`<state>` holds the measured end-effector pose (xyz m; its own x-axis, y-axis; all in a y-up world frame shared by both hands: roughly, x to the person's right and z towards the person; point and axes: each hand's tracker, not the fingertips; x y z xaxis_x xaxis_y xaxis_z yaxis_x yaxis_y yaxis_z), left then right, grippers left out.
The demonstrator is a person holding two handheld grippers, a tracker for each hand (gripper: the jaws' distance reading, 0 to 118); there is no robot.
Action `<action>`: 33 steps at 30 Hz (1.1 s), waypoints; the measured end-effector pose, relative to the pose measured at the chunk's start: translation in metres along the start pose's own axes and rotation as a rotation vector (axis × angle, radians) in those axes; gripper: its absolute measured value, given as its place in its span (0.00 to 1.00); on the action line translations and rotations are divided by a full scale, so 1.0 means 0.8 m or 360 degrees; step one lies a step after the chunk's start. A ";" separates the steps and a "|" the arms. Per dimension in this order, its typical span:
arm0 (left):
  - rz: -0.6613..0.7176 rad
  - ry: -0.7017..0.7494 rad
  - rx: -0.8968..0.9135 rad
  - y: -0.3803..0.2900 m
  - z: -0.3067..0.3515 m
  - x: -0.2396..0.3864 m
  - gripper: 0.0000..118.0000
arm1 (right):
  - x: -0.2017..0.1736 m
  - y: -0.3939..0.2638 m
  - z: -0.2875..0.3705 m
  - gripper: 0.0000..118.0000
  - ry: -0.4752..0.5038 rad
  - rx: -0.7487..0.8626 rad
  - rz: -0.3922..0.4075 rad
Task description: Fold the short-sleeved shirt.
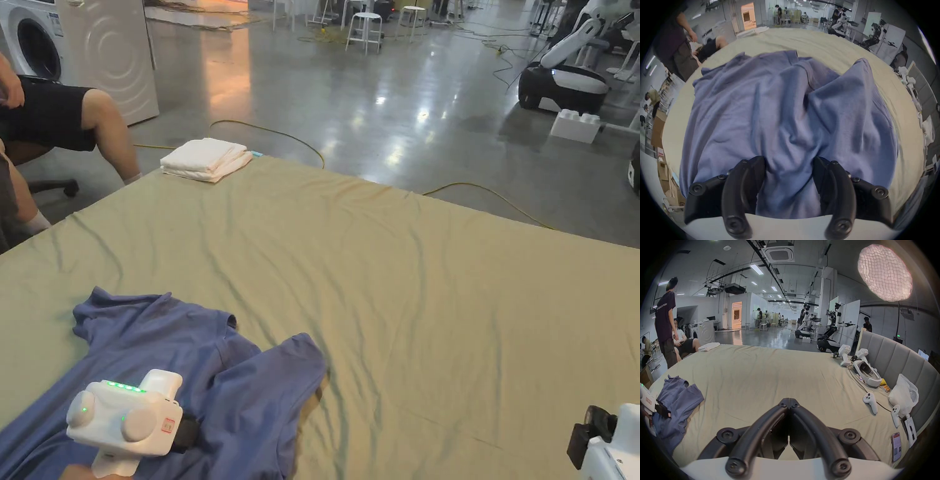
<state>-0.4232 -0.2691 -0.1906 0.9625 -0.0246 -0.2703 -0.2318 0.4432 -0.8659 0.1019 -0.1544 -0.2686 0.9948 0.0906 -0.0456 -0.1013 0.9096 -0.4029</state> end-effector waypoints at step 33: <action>-0.0234 -0.0617 0.1285 0.157 0.351 0.224 0.03 | 0.081 0.064 0.085 0.00 -0.0092 0.0422 -0.0131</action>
<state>-0.2401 0.0337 -0.2298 0.9884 0.1081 0.1064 -0.0741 0.9563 -0.2829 0.1617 -0.0742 -0.2302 0.9991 0.0280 0.0325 -0.0228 0.9885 -0.1493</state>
